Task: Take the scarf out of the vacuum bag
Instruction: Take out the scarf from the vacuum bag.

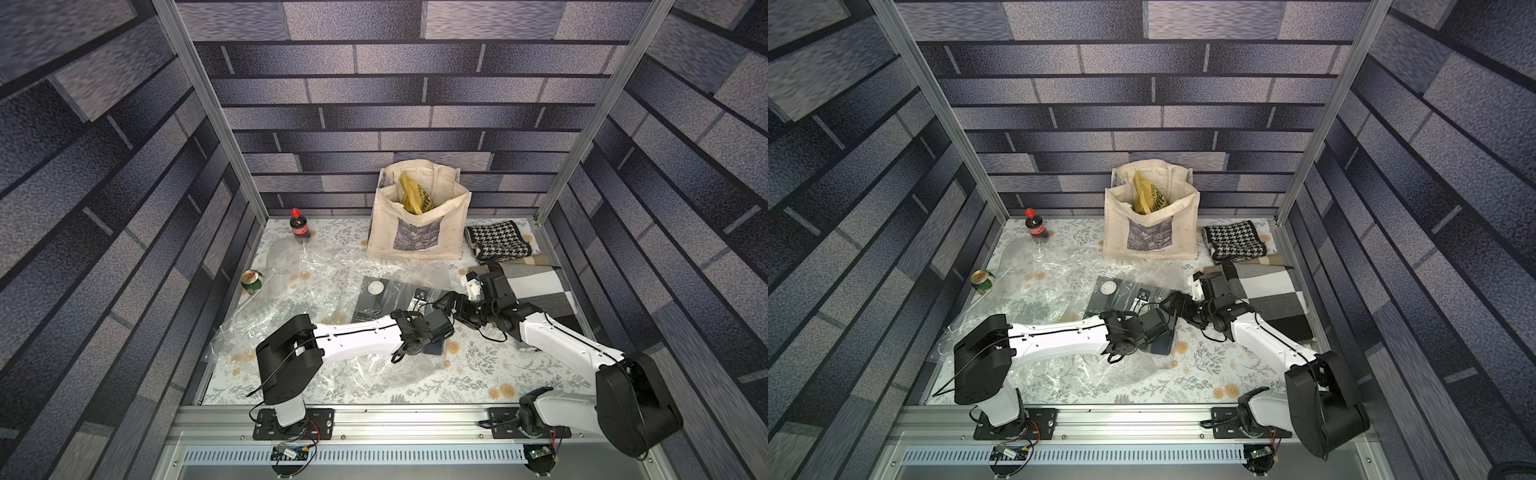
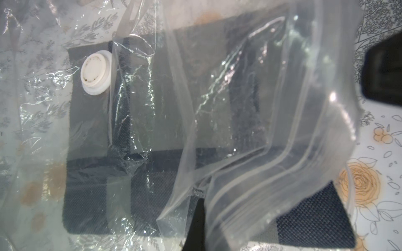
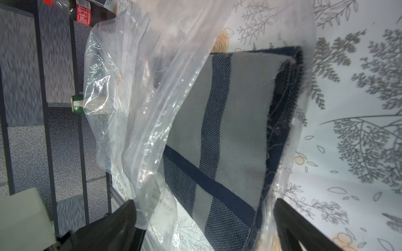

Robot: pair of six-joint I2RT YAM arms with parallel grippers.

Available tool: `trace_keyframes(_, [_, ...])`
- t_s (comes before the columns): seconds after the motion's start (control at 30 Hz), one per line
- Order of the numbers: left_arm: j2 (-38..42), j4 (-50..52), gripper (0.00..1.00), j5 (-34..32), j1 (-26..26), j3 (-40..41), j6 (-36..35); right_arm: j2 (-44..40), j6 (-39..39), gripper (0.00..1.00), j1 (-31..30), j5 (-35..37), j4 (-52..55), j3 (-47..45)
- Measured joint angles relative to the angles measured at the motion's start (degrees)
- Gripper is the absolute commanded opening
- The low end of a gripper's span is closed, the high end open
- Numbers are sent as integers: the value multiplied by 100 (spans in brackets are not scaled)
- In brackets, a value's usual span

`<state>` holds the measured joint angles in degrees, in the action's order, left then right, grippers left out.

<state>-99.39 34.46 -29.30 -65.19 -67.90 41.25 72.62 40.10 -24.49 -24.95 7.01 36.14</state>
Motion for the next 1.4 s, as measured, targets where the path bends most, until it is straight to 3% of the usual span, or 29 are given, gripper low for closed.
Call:
trace_keyframes(0.3, [-9, 197, 0, -385, -2, -20, 293, -549, 505, 99, -201, 42, -4, -420])
trace_keyframes(0.6, [46, 109, 0, -514, 20, 111, 363, -997, 1403, 100, -1054, 280, -175, -680])
trace_keyframes(0.77, [72, 26, 0, -529, 17, 186, 424, -1196, 1934, 100, -1226, 485, -251, -979])
trace_keyframes(1.4, [310, -144, 0, -595, 13, 396, 422, -1047, 3821, 100, -1845, 540, -1368, -1554])
